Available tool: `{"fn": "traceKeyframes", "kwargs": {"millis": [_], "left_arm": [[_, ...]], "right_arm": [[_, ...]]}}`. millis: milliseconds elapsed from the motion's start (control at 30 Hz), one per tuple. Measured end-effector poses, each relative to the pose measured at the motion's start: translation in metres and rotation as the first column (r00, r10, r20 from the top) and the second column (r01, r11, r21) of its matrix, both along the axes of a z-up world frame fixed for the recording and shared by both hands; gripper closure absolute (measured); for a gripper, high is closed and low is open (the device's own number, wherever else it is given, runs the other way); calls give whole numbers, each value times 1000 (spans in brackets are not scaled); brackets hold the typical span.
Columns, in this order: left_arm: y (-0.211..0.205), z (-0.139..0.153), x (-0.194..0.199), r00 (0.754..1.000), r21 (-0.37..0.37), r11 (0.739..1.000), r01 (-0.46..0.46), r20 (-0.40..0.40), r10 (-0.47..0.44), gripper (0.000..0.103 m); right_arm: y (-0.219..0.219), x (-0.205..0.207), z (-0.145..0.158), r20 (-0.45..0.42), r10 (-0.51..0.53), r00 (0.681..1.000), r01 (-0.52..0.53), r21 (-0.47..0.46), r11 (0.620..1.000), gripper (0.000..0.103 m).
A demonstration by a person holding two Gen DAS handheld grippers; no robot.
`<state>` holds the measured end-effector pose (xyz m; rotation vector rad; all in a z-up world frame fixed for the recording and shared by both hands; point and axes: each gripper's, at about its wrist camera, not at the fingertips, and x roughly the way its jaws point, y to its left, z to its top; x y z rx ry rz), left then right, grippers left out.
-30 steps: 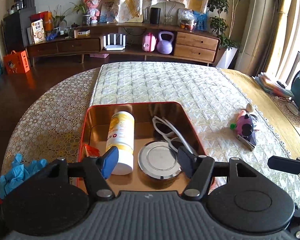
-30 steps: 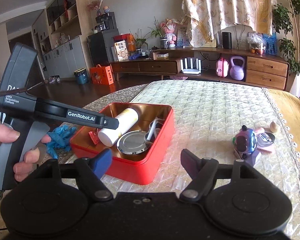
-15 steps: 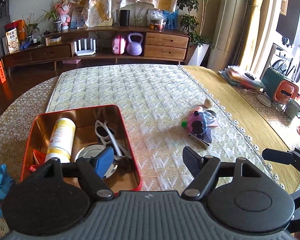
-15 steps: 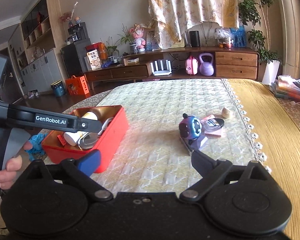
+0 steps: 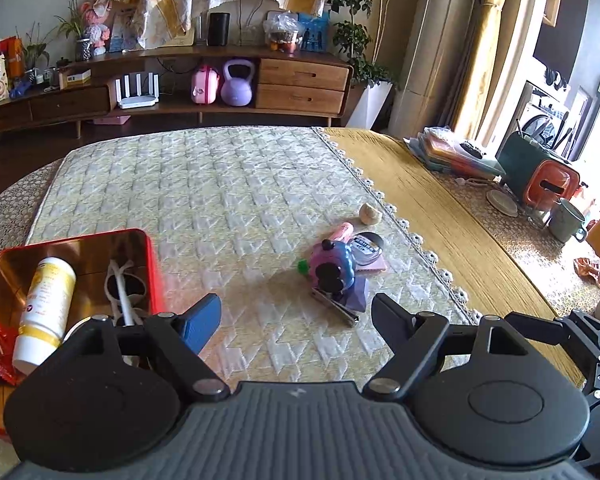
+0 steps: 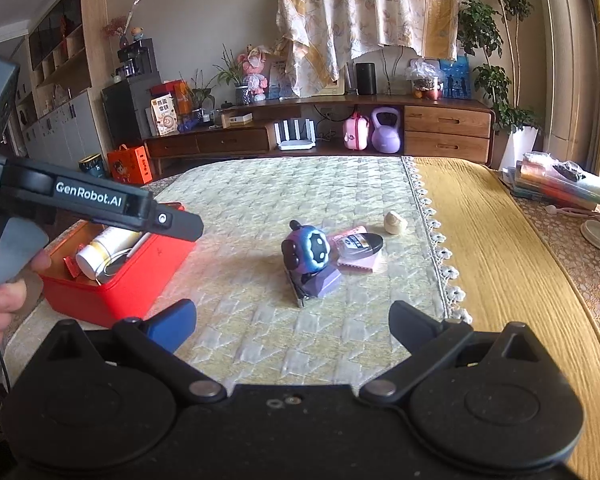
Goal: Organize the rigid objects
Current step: 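Withdraw both tools from the box back toward the remaining items, then grasp the blue-purple toy figure with the left tool while the right tool grasps the clear round container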
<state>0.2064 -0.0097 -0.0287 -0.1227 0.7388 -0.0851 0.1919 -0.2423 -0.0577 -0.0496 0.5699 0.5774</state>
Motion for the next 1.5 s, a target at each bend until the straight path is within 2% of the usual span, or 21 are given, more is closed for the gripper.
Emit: {"fn": "traceKeyframes", "kwargs": {"millis": [267,533,600,700,933,1000,1167,1233,1367,1500], "left_arm": [[-28,-17,39,998,17,999,51,-29,-51,21],[-34,-39,75,996,-28,999,46,-81,-49,21],[-36,-42,83,995,-40,998,40,-90,-44,21],[-37,-48,94,994,-62,998,32,-104,-38,21],[-35,-63,112,990,-71,997,13,-137,-22,22],[-33,-65,115,990,-84,996,12,-139,-24,25],[-33,-71,122,988,-96,995,20,-152,-34,44],[-31,-71,122,988,-106,994,16,-150,-32,48],[-26,-71,122,991,-94,996,7,-135,-19,56],[-18,-69,124,990,-112,994,-13,-138,-3,56]], "right_arm": [[1,29,-15,-2,29,1000,-29,-19,999,1],[-9,71,-23,23,-9,1000,10,-33,999,3],[-11,82,-25,22,-18,1000,18,-34,999,8],[-9,99,-31,28,-13,1000,14,-41,999,9],[0,113,-42,25,42,999,-41,-62,997,18],[2,116,-43,25,60,998,-59,-60,997,20],[10,125,-47,15,91,996,-90,-73,993,22],[12,127,-48,18,103,994,-102,-73,992,22],[16,131,-48,19,124,992,-123,-68,990,22],[18,137,-49,14,140,990,-139,-60,989,22]]}}
